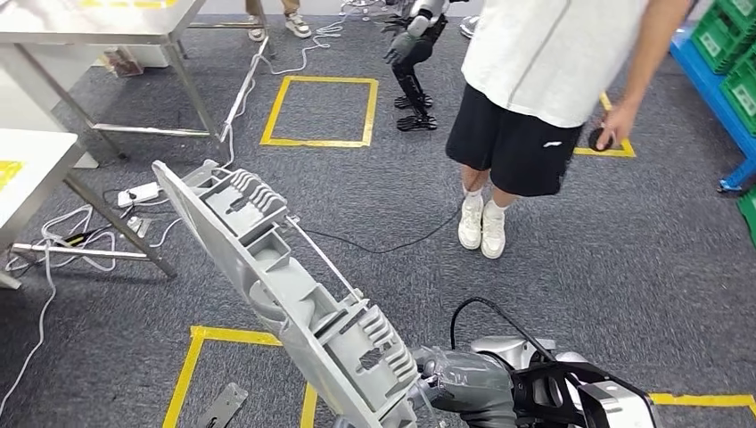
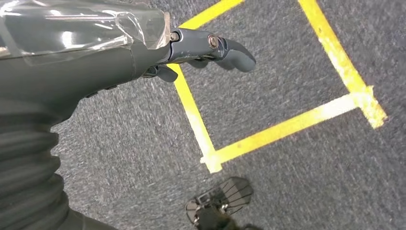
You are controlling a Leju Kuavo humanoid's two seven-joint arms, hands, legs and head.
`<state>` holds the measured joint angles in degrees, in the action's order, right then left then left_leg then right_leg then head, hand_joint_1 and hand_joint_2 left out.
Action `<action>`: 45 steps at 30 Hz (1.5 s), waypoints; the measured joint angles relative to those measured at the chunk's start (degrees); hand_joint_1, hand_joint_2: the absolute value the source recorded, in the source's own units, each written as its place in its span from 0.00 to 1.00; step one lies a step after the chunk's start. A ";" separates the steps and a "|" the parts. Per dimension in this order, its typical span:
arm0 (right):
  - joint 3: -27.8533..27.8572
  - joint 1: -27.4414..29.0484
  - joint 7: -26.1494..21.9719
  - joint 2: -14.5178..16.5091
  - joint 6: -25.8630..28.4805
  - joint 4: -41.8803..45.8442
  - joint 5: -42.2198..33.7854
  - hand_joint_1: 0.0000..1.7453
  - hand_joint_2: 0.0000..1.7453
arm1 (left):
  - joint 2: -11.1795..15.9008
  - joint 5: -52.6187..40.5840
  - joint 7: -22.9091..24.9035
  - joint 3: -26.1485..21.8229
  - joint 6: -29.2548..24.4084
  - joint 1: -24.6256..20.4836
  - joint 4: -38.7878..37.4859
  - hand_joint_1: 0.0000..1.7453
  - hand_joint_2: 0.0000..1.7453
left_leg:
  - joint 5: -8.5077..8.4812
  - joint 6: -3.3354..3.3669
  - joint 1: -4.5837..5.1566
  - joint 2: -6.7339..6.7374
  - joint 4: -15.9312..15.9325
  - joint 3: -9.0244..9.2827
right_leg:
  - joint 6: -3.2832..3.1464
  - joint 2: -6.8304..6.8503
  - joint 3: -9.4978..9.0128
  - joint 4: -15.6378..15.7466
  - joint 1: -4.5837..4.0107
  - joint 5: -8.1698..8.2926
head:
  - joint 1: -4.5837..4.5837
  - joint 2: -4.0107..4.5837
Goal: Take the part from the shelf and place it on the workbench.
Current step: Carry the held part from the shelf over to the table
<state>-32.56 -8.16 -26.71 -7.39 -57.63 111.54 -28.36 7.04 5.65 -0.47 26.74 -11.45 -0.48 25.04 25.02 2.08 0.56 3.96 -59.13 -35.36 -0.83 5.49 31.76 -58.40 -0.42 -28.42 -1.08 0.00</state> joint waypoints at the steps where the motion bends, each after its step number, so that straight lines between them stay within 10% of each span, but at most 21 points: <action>1: 0.05 0.14 0.17 0.00 -0.04 0.01 -0.12 1.00 1.00 | 0.03 -0.28 0.06 0.00 0.28 -0.24 -0.01 0.00 1.00 | 0.11 0.18 0.21 -0.22 0.19 -0.04 | 0.19 0.54 -0.03 0.09 -0.06 -0.08 | 0.00 0.00; 3: 0.16 0.39 0.78 0.01 -0.10 0.08 -0.57 1.00 1.00 | -0.07 -0.83 0.20 -0.01 0.99 -0.48 -0.05 0.00 1.00 | -0.39 0.48 0.16 -1.62 1.30 0.55 | 0.56 0.95 -0.20 0.07 -0.03 -0.39 | -0.01 0.00; 5: 0.32 0.67 1.50 -0.08 -0.16 0.21 -1.29 1.00 1.00 | -0.46 -1.39 0.37 0.01 1.78 -1.02 -0.11 0.00 1.00 | -1.21 0.84 -0.25 -3.11 2.75 1.51 | 0.65 -1.58 1.07 -2.81 0.16 -1.75 | 0.11 0.00; 9: 0.42 1.49 3.07 -0.49 -0.19 0.24 -3.11 1.00 1.00 | -1.32 -2.03 0.46 -0.01 2.94 -2.09 -0.86 0.00 1.00 | -1.51 1.04 -0.54 -6.31 3.17 1.72 | 0.89 -5.21 8.11 -15.44 0.99 -5.62 | 0.33 0.00; 13: 0.41 1.86 3.76 -0.71 -0.19 0.22 -3.71 1.00 1.00 | -1.68 -2.02 0.16 -0.02 2.88 -2.02 -1.89 0.00 1.00 | -0.87 0.05 -0.93 -9.59 2.17 1.54 | 3.64 -7.08 4.24 -5.01 2.23 0.03 | 0.43 0.00; 17: 0.39 2.10 3.89 -0.74 -0.17 0.29 -3.73 1.00 1.00 | -1.62 -2.00 -0.05 -0.05 2.72 -1.78 -2.63 0.00 1.00 | -0.34 -1.32 -1.12 -11.34 1.13 0.51 | 2.31 -8.02 2.33 -0.82 2.19 1.91 | 0.42 0.00; 20: 0.40 2.19 3.90 -0.50 -0.14 0.32 -3.84 1.00 1.00 | -1.68 -1.72 -0.21 -0.12 2.27 -1.53 -3.01 0.00 1.00 | 1.30 -1.99 -1.26 -8.33 -1.66 -0.73 | 1.15 -6.46 1.95 -0.58 2.20 1.91 | 0.24 0.00; 22: 0.44 2.40 3.81 -0.35 -0.10 0.32 -3.85 1.00 1.00 | -1.72 -1.03 -0.49 -0.50 1.11 -1.54 -3.05 0.00 1.00 | 4.85 -2.31 -1.27 -5.19 -8.93 -4.30 | 0.52 -5.13 1.71 -0.57 1.81 1.62 | 0.02 0.00; 25: 0.48 2.42 3.77 -0.19 -0.10 0.30 -3.18 1.00 1.00 | -1.72 0.41 -0.95 -1.87 -1.26 -0.99 -3.08 0.00 1.00 | 7.06 -2.34 -1.36 -4.33 -16.92 -8.76 | 0.08 -3.08 1.57 -0.58 1.26 1.30 | 0.00 0.00; 31: 0.32 1.33 3.81 0.21 -0.16 0.26 -3.12 1.00 1.00 | -1.45 1.27 -1.51 -4.81 -2.66 -0.15 -3.26 0.00 1.00 | -0.02 -0.42 -0.17 -0.09 0.00 -0.34 | 0.42 0.08 0.83 -0.49 0.50 0.52 | 0.09 0.00; 35: 0.09 0.72 3.38 0.47 -0.23 0.09 -3.23 1.00 1.00 | -1.35 1.37 -1.74 -5.97 -3.17 0.87 -3.48 0.00 1.00 | -0.90 0.57 -0.41 -2.49 1.61 0.48 | 1.32 -0.78 1.15 -1.51 0.65 -0.36 | 0.14 0.00; 40: -0.07 0.61 1.76 0.26 -0.39 -0.50 -2.80 1.00 1.00 | -1.49 1.11 -2.07 -7.40 -3.79 1.27 -3.49 0.00 1.00 | -1.30 0.92 -0.63 -6.51 2.25 0.97 | 1.29 -5.09 8.90 -15.97 0.94 -5.20 | 0.52 0.00; 43: -0.18 0.40 1.52 0.13 -0.44 -0.72 -2.45 1.00 1.00 | -1.51 0.95 -2.09 -7.92 -3.96 1.64 -3.49 0.00 1.00 | -1.12 0.61 -0.71 -9.19 1.88 0.99 | 2.94 -6.23 5.78 -7.85 1.41 -0.96 | 0.54 0.00; 45: -0.24 0.20 1.19 0.11 -0.33 -0.72 -1.92 1.00 1.00 | -1.51 0.49 -1.98 -8.32 -4.32 1.75 -3.44 0.00 1.00 | -0.81 0.07 -0.65 -10.63 1.35 0.69 | 2.96 -7.92 2.86 -1.64 1.57 1.58 | 0.52 0.00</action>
<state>-32.80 -7.96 -25.52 -7.28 -57.95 110.82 -30.28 5.53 6.15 -2.45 18.42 -15.77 1.28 21.61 24.21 2.15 -0.09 -6.67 -57.78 -34.67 2.12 -2.43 34.62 -60.04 1.15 -26.85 -0.56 0.00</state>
